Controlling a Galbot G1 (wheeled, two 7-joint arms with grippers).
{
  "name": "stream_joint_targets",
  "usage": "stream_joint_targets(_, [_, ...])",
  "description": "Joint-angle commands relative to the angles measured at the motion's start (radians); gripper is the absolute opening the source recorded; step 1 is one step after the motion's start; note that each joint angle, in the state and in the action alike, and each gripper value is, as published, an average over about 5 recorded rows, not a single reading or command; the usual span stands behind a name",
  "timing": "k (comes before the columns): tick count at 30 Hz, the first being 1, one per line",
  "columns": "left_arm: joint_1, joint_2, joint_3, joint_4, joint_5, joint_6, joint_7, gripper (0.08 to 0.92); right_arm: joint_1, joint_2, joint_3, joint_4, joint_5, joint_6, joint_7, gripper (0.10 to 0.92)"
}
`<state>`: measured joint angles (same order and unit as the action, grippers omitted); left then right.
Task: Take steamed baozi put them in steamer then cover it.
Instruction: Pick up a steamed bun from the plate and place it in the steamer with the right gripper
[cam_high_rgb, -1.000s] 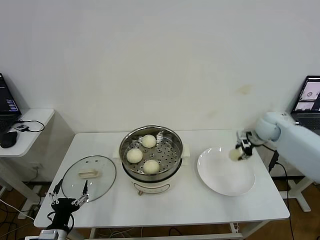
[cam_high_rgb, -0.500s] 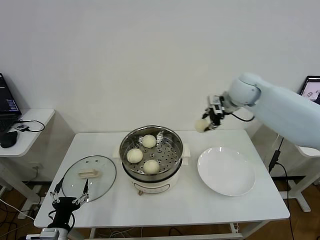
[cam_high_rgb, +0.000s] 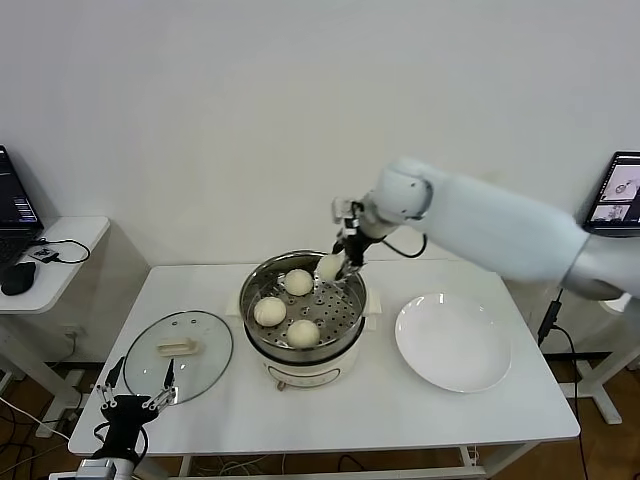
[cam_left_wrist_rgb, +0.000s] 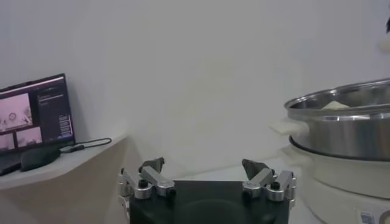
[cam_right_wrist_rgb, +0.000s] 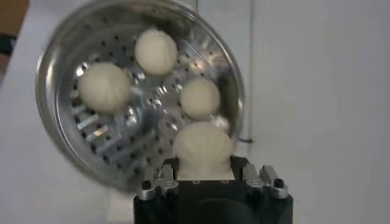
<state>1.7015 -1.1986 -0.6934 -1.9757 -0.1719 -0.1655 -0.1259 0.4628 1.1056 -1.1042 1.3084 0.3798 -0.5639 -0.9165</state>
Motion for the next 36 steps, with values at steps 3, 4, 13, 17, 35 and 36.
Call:
stream_joint_targets(3, [0.006,0.002,-0.003,-0.001,0.0,-0.003,-0.001,0.823,-0.08,0.081,-0.027,-0.03,-0.006,-0.103,0.055,0.551])
stream_joint_targets(4, [0.007,0.002,-0.004,-0.001,0.0,-0.004,-0.001,0.823,-0.085,0.079,-0.026,-0.031,-0.014,-0.106,0.055,0.551])
stream_joint_targets(13, [0.005,0.004,-0.003,0.002,-0.001,-0.005,-0.001,0.823,-0.112,0.06,-0.02,-0.035,-0.059,-0.112,0.049,0.551])
stream_joint_targets(17, [0.005,0.004,-0.003,0.003,-0.001,-0.005,-0.001,0.823,-0.117,0.057,-0.013,-0.042,-0.085,-0.105,0.048,0.551])
stream_joint_targets(35, [0.001,0.006,-0.002,0.011,-0.002,-0.007,-0.001,0.823,-0.138,-0.121,0.14,0.126,0.076,-0.124,0.221,0.812])
stream_joint_targets(36, [0.0,0.006,-0.002,0.012,-0.003,-0.008,-0.001,0.823,-0.153,-0.145,0.156,0.144,0.105,-0.109,0.268,0.817])
